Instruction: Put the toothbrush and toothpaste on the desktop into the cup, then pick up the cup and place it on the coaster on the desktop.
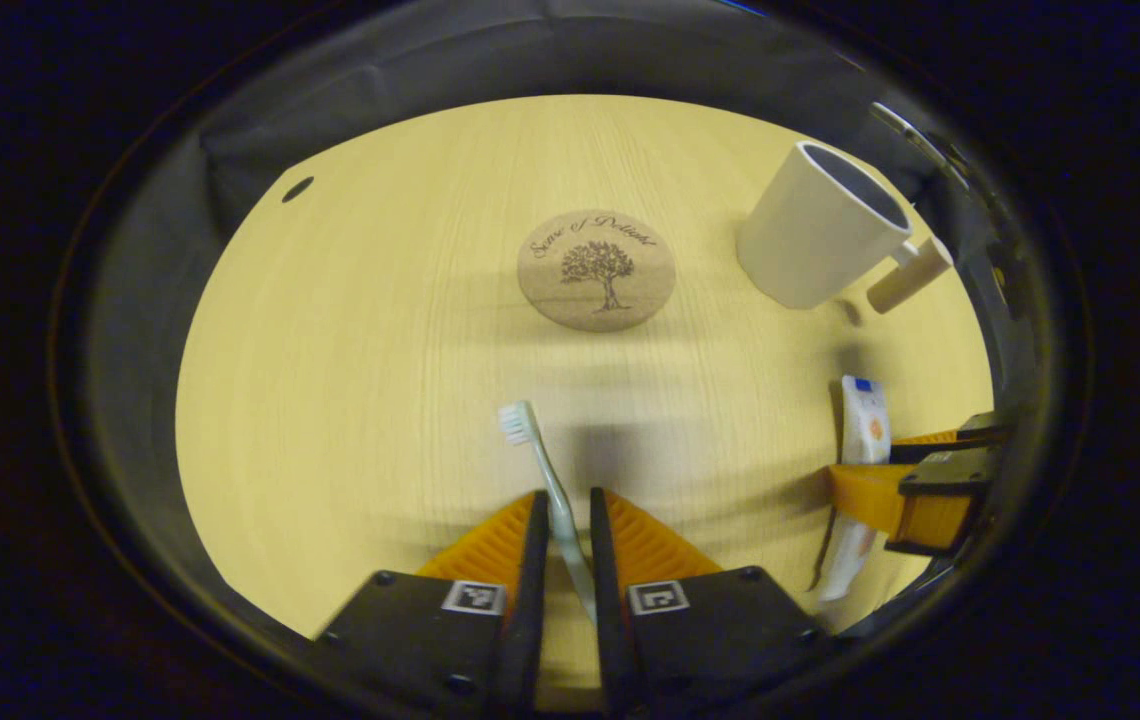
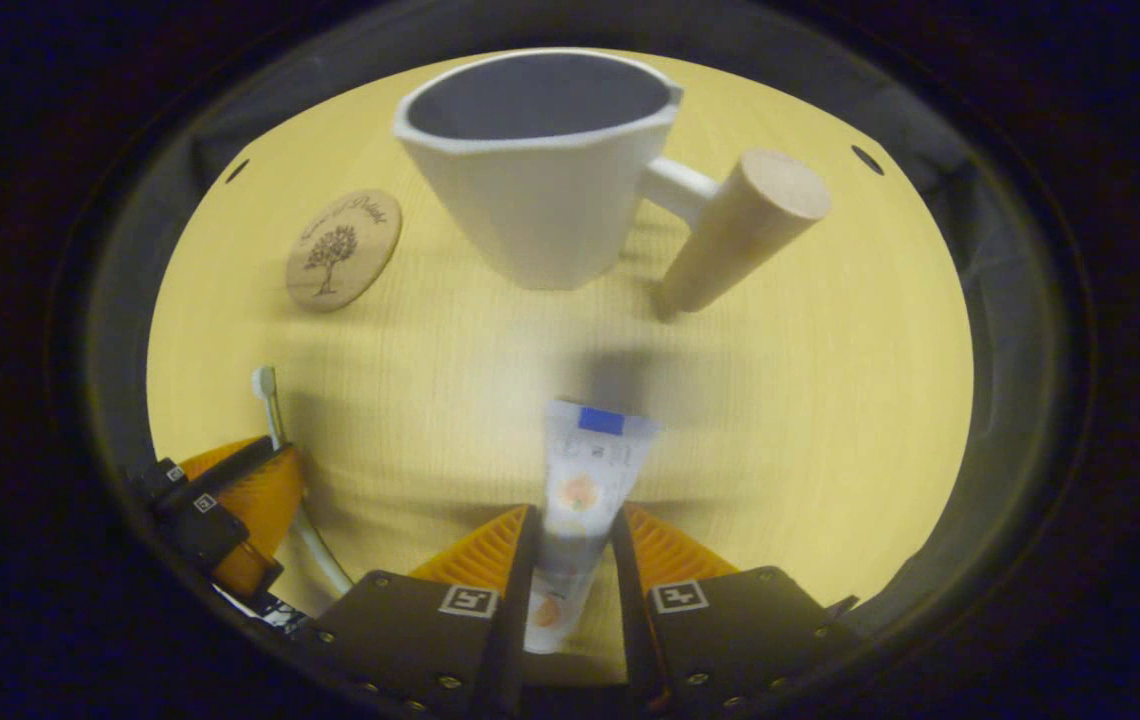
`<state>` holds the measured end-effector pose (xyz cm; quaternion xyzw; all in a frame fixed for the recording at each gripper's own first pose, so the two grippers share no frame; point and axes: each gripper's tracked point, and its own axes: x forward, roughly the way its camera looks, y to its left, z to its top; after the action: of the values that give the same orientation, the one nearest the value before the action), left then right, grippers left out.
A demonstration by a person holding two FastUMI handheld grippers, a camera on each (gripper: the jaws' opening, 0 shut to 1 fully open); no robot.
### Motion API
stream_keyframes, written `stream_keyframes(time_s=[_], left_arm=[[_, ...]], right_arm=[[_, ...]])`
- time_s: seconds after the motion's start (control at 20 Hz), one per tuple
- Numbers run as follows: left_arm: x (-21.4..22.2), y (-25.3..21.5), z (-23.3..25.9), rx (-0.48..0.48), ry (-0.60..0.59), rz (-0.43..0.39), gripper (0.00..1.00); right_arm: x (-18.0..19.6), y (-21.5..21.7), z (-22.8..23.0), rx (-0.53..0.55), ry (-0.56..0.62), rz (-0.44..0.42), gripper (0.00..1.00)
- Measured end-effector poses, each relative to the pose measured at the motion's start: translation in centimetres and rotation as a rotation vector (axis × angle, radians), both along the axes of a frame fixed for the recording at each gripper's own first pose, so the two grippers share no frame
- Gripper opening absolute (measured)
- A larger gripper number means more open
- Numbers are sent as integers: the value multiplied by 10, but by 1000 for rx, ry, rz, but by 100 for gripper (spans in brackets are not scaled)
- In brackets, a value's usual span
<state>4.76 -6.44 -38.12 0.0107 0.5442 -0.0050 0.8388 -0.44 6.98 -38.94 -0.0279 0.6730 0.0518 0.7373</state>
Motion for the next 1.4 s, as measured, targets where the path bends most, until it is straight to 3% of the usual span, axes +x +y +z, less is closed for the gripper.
stream_keyframes(time_s=[0.05,0.15,0.2,0.25,0.6,1.05,1.4], left_arm=[[1,0,-5,1,13,6,13],[2,0,-5,3,8,1,13],[2,0,-5,-5,3,8,8],[3,-1,-5,-7,3,9,8],[4,1,1,-34,-49,3,8],[14,6,59,-10,-248,-50,8],[27,2,117,33,-432,-103,8]], right_arm=[[1,0,-1,24,-6,-10,33],[-1,-2,-2,54,-27,-22,19],[-1,-4,3,60,-45,-35,20],[-1,-2,-2,73,-50,-44,12],[-3,-3,-3,123,-79,-73,12],[11,0,16,168,-204,-87,12],[29,-4,58,218,-320,-101,12]])
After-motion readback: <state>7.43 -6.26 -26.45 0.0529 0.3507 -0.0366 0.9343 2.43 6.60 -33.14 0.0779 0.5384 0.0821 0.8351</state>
